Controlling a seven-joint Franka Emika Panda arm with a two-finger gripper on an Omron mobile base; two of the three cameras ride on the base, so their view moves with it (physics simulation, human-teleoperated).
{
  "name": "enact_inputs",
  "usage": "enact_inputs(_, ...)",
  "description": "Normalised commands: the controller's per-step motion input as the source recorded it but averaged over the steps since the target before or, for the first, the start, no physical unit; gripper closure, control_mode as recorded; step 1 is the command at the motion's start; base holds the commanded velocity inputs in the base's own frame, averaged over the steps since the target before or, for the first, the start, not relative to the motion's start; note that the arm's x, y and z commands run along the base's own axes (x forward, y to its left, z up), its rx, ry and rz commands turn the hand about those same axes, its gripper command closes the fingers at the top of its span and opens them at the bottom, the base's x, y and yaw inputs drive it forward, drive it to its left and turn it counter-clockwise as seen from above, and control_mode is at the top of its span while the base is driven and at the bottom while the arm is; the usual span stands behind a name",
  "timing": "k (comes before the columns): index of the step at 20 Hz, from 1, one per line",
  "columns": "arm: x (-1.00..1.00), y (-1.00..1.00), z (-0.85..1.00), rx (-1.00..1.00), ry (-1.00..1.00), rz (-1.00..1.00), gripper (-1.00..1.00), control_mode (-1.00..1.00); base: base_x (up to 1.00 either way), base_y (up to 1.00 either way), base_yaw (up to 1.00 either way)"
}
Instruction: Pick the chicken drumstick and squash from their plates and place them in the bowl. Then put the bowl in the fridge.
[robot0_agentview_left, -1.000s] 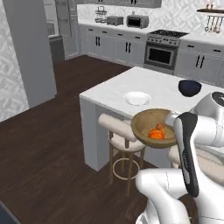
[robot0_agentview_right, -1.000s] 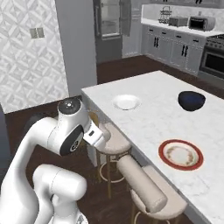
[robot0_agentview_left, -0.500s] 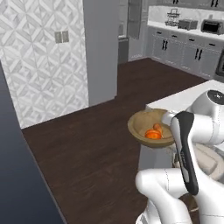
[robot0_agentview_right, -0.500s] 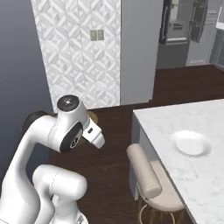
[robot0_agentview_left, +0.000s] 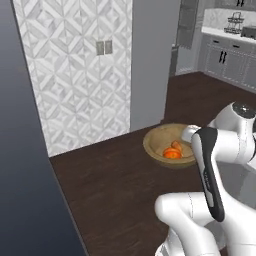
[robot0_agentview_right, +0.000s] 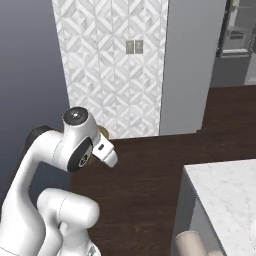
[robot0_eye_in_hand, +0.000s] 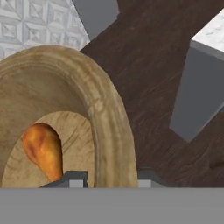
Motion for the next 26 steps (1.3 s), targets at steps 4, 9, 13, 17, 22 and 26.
enact_inputs(4,0.00,0.00,0.00,0.00,0.00,0.00,1.00,1.00,1.00,0.50,-0.06)
enact_inputs(9,0.00,0.00,0.00,0.00,0.00,0.00,1.00,1.00,1.00,0.72,-0.45)
enact_inputs(13,0.00,0.00,0.00,0.00,0.00,0.00,1.00,1.00,1.00,0.77,-0.60)
enact_inputs(17,0.00,0.00,0.00,0.00,0.00,0.00,1.00,1.00,1.00,0.78,-0.62)
enact_inputs(22,0.00,0.00,0.00,0.00,0.00,0.00,1.00,1.00,1.00,0.76,-0.62)
enact_inputs(26,0.00,0.00,0.00,0.00,0.00,0.00,1.00,1.00,1.00,0.92,-0.52)
